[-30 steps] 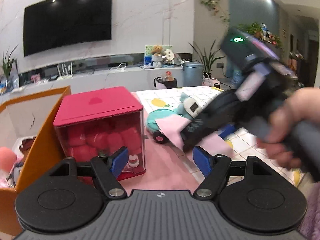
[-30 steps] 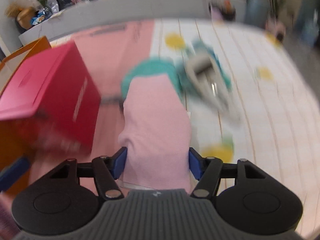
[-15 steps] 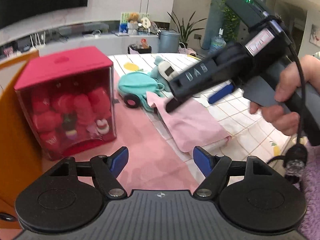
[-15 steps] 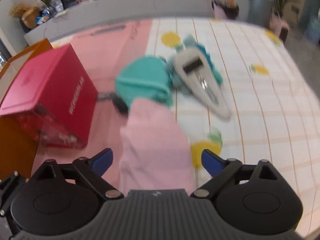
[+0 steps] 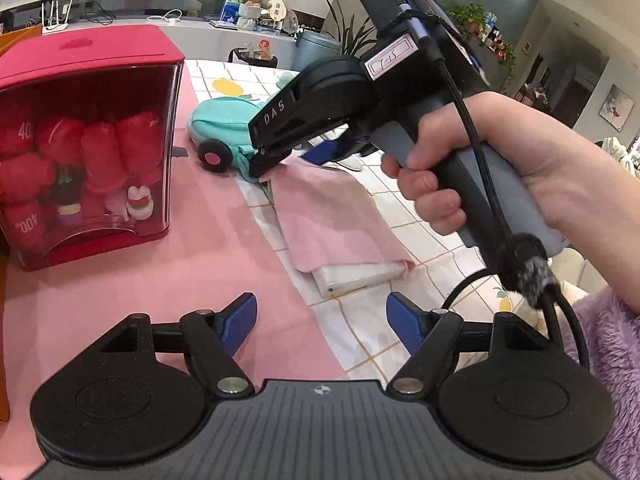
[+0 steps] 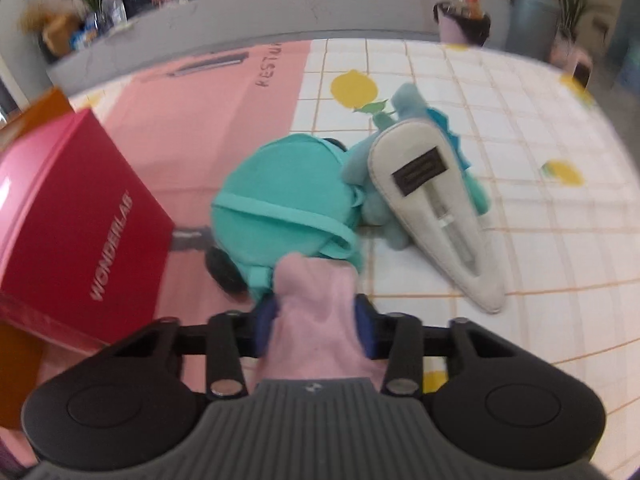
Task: Organize soft objects
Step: 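Close the right tool on the pink towel and lift it, then close the left tool on the white tissue pack and lift it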
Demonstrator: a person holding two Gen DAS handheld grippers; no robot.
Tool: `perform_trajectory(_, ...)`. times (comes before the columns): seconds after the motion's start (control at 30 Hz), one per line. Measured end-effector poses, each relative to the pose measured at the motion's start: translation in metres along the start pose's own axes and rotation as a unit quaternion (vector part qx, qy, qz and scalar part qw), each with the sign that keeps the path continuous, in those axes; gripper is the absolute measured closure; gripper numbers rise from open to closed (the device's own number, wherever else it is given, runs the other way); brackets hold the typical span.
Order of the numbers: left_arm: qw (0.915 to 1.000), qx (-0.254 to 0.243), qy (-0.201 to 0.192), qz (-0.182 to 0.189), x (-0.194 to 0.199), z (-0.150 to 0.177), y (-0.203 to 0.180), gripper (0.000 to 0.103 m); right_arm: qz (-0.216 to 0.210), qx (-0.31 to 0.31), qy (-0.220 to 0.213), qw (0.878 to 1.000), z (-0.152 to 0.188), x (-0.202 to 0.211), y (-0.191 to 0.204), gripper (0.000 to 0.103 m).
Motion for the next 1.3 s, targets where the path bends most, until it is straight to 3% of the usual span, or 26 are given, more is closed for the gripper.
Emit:
perform_trajectory(0.07,1.0,-0.001,0.0,0.002,0.001,0.0,0.0,0.016,-0.009,-0.003,-0.004,1.0,-0.002,0.0,-0.002,0.09)
perform_trajectory(0.27,0.9999,-0.001,-0.003,0.01,0.001,-0.003,0.002,0.016,-0.038,-0.053,-0.004,0.998,0.0,0.022,-0.018,0.093)
perform_trajectory(0.33,0.9998,-0.011,-0.002,0.017,-0.001,-0.004,-0.001,0.016,-0.029,-0.065,-0.007,0.997,0.003,0.037,-0.025,0.1)
perform_trajectory(0.43,0.9994,-0.028,-0.002,0.022,-0.005,-0.004,-0.006,0.016,-0.006,-0.076,-0.036,0.996,0.011,0.067,-0.045,0.099)
perform_trajectory(0.57,0.9984,-0.052,0.004,0.02,-0.016,-0.006,-0.016,0.016,-0.019,-0.128,-0.044,0.991,0.021,0.085,-0.078,0.099)
perform_trajectory(0.87,0.9951,-0.082,0.022,-0.05,-0.05,-0.015,-0.031,0.016,0.082,-0.123,-0.057,0.987,0.026,0.091,-0.123,0.099)
perform_trajectory(0.97,0.996,-0.075,0.032,-0.038,-0.06,-0.017,-0.033,0.016,0.112,-0.119,-0.05,0.985,0.032,0.085,-0.136,0.099)
perform_trajectory(1.1,0.993,-0.101,0.037,-0.05,-0.072,-0.018,-0.043,0.014,0.094,-0.138,-0.043,0.985,0.035,0.08,-0.148,0.099)
perform_trajectory(1.3,0.9922,-0.091,0.044,-0.073,-0.092,-0.022,-0.047,0.012,0.072,-0.089,0.007,0.993,0.04,0.055,-0.135,0.094)
Point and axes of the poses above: each gripper's, at about its wrist camera, not at the fingertips, and x roughly against the way its jaws point, y to its left, z to its underside, the point moved 2 cm from there along -x, roughly the way its jaws point, and after that the axes turned 14 degrees about z, right-handed, at the moved point
